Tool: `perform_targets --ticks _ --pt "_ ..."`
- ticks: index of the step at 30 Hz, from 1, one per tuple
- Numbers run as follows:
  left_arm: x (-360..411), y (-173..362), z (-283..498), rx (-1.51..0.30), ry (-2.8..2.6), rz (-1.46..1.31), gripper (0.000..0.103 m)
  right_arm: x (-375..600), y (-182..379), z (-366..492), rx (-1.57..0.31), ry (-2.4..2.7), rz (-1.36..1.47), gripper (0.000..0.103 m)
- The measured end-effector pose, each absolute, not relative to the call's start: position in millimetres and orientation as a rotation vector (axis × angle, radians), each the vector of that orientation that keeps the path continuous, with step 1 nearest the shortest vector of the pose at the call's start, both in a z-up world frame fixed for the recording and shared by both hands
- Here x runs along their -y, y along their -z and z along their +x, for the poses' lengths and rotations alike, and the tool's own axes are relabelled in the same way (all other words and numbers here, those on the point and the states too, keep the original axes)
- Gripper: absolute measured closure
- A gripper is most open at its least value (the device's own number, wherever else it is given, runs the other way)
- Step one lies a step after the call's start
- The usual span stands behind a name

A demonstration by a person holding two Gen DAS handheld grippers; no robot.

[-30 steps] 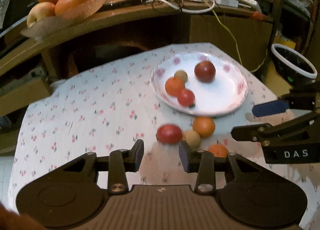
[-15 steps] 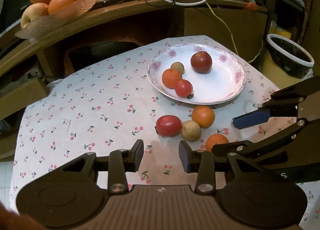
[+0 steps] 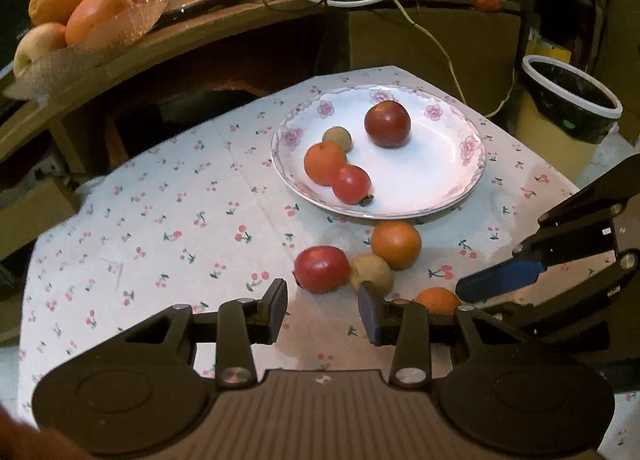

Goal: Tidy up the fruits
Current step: 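Move the right gripper to a mandarin orange on the cloth and grasp it, then grasp a red tomato with the left gripper while the right holds the orange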

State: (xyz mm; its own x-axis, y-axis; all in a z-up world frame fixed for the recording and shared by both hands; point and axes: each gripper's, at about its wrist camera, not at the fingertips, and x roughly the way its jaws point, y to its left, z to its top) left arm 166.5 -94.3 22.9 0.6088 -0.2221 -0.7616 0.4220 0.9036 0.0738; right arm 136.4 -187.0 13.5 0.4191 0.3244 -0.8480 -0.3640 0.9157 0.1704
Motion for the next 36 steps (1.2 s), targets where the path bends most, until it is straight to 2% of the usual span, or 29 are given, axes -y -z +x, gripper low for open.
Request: perform_targets --ticks 6,9,24,29,31,36 --pt "80.5 -27.8 168.0 -0.834 0.361 0.251 0.058 181.2 -6.9 139.6 -1.068 -0.442 -0.043 0.072" --pt "78.7 -26.0 168.1 -0.843 0.373 0.246 0.058 177.7 -6.9 139.6 -1.076 -0.457 -0.038 0.079" --pt "99.2 -3.0 190.9 -0.778 0.505 0.361 0.058 197.8 -8.9 137.0 -1.077 -0.404 -0.013 0.079" --pt "100.5 -0.7 195.2 -0.796 0.503 0.330 0.061 202.2 -9.3 138.2 -1.075 -0.392 -0.012 0.079" --pt "99.6 -0.1 194.1 -0.806 0.502 0.312 0.065 202.7 -9.9 138.7 -1.072 -0.381 -0.022 0.079" --pt "99.0 -3.5 177.9 -0.825 0.489 0.336 0.066 205.4 -11.5 136.8 -1.064 -0.366 -0.038 0.079"
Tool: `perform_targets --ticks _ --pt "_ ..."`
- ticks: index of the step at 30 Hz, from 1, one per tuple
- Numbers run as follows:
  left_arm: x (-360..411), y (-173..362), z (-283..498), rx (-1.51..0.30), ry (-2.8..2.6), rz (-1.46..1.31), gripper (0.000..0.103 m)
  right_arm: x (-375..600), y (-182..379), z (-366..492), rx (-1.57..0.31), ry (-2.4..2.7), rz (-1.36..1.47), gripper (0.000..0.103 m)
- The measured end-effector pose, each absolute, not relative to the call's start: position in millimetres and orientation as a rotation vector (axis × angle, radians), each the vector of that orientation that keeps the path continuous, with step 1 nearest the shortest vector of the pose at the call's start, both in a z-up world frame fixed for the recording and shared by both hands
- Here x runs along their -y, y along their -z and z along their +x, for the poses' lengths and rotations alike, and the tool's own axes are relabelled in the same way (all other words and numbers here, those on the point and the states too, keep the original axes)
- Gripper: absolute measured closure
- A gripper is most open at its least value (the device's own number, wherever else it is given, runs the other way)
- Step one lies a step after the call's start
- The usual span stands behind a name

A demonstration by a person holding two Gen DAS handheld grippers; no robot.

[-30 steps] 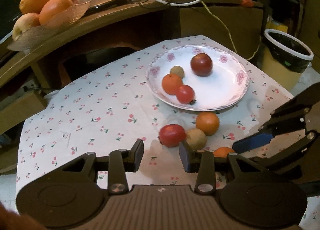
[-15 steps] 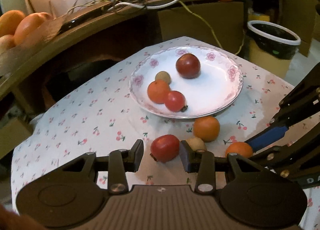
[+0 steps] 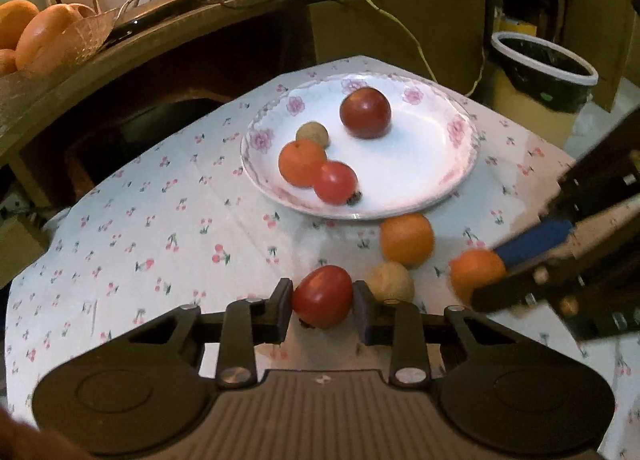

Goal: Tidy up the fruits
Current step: 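Grasp a red tomato with the left gripper while the right holds the orange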

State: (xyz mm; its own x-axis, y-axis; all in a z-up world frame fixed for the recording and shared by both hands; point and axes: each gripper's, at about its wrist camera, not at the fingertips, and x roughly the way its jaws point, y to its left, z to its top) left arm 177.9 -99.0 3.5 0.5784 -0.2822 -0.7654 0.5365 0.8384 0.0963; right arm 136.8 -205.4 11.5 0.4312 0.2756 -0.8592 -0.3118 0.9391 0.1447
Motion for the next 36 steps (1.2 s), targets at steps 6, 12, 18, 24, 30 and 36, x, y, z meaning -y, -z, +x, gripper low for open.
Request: perform_targets --ticks 6,12,18,24,30,36 --pt "92.5 -13.8 140.3 -0.860 0.492 0.322 0.067 206.0 -14.7 126.7 -1.051 -0.376 -0.076 0.079" --pt "89.5 -7.8 113.9 -0.877 0.485 0.337 0.066 197.6 -9.5 120.0 -1.053 -0.402 -0.139 0.078" --pt "89.8 -5.7 113.9 -0.862 0.507 0.366 0.061 193.2 -5.0 120.9 -1.045 -0.423 -0.172 0.075" --pt "88.7 -5.4 114.8 -0.851 0.500 0.394 0.050 193.4 -6.4 120.2 -1.028 -0.433 -0.176 0.061" --pt "91.5 -5.4 116.6 -0.845 0.509 0.390 0.050 196.8 -6.0 123.0 -1.024 -0.415 -0.168 0.062" --pt "98.4 -5.4 118.5 -0.848 0.531 0.391 0.052 196.6 -7.3 122.1 -1.022 -0.419 -0.165 0.062"
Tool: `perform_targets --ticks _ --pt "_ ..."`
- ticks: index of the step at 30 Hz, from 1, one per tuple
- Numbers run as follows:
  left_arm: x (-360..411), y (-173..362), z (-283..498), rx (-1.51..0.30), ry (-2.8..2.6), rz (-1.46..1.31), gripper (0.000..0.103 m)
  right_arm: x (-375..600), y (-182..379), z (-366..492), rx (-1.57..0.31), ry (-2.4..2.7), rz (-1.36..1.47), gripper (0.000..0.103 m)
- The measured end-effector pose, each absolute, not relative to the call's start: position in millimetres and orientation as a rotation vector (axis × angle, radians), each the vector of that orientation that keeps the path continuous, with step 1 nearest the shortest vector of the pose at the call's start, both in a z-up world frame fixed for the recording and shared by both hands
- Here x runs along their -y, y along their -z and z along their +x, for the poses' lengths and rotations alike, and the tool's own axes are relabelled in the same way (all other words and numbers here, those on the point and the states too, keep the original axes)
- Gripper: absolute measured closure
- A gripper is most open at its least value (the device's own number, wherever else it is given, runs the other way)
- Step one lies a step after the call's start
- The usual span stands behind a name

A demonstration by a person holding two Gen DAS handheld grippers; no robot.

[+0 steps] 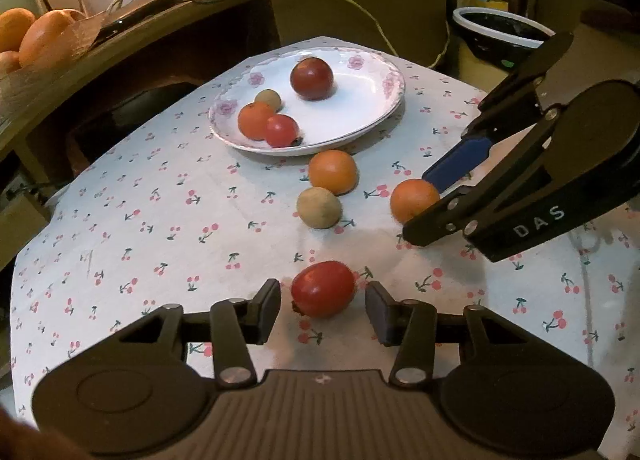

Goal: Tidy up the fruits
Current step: 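Grasp a red tomato with the left gripper while the right holds the orange, then carry the red tomato and orange over the white plate with both grippers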

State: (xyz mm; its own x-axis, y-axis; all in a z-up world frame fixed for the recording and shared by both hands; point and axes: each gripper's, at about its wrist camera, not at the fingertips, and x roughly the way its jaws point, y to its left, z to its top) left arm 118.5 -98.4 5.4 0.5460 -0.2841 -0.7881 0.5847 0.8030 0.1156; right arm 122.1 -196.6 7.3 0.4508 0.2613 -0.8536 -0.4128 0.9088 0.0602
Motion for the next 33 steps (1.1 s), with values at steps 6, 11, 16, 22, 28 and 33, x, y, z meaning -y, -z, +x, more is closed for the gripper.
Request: perform_targets --ticks 6,11,16,22,28,33 --pt "98.8 -5.7 121.7 -0.869 0.523 0.361 0.054 196.3 -6.4 122.7 -1.027 -0.416 -0.166 0.063" --pt "98.1 -6.7 122.4 -0.881 0.514 0.348 0.064 194.5 -7.6 123.7 -1.037 -0.415 -0.169 0.078" --pt "99.4 -6.8 121.3 -0.883 0.516 0.353 0.064 193.1 -9.4 123.8 -1.033 -0.402 -0.179 0.079" --pt "100.5 -13.2 124.6 -0.858 0.514 0.335 0.064 198.0 -18.7 125.8 -1.005 -0.391 -0.144 0.079" --pt "106.8 -23.7 133.4 -0.823 0.507 0.314 0.064 201.9 -27.9 128.8 -0.970 -0.372 -0.117 0.079" --pt "112.0 -31.1 146.1 -0.796 0.491 0.295 0.064 207.6 -33.8 135.1 -0.945 -0.344 -0.099 0.079"
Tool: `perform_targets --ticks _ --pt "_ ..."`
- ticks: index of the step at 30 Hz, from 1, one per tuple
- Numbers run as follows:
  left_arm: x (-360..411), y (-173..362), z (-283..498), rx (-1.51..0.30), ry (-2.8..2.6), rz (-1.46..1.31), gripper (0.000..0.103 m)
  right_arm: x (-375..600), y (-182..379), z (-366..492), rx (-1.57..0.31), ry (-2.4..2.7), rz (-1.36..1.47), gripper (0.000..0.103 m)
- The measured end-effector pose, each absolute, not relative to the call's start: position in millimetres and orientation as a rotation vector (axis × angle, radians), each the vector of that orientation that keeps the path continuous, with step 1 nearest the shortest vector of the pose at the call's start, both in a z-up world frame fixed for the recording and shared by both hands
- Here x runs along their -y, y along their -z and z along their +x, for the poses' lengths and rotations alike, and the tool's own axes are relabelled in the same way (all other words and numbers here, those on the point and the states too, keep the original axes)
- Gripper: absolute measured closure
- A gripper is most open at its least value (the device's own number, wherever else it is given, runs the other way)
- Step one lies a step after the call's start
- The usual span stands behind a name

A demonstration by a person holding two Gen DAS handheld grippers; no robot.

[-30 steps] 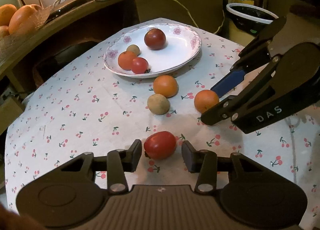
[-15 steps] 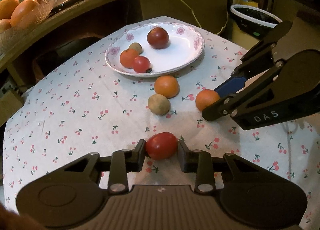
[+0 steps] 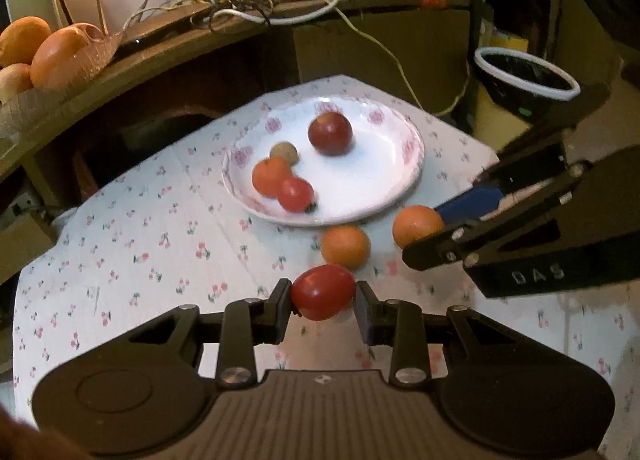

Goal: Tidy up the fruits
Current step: 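Carry the red tomato and orange over the white plate with both grippers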

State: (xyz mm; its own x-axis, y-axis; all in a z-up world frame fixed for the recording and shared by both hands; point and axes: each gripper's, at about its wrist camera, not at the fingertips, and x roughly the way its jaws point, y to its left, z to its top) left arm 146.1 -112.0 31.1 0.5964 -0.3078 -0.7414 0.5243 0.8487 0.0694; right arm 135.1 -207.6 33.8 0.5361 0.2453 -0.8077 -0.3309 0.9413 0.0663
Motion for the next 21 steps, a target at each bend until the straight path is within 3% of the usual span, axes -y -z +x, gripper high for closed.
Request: perform_targets --ticks 21 --pt "129.3 -32.4 193.4 -0.760 0.439 0.243 0.065 223.0 -39.0 172.7 -0.869 -0.220 -0.066 0.078"
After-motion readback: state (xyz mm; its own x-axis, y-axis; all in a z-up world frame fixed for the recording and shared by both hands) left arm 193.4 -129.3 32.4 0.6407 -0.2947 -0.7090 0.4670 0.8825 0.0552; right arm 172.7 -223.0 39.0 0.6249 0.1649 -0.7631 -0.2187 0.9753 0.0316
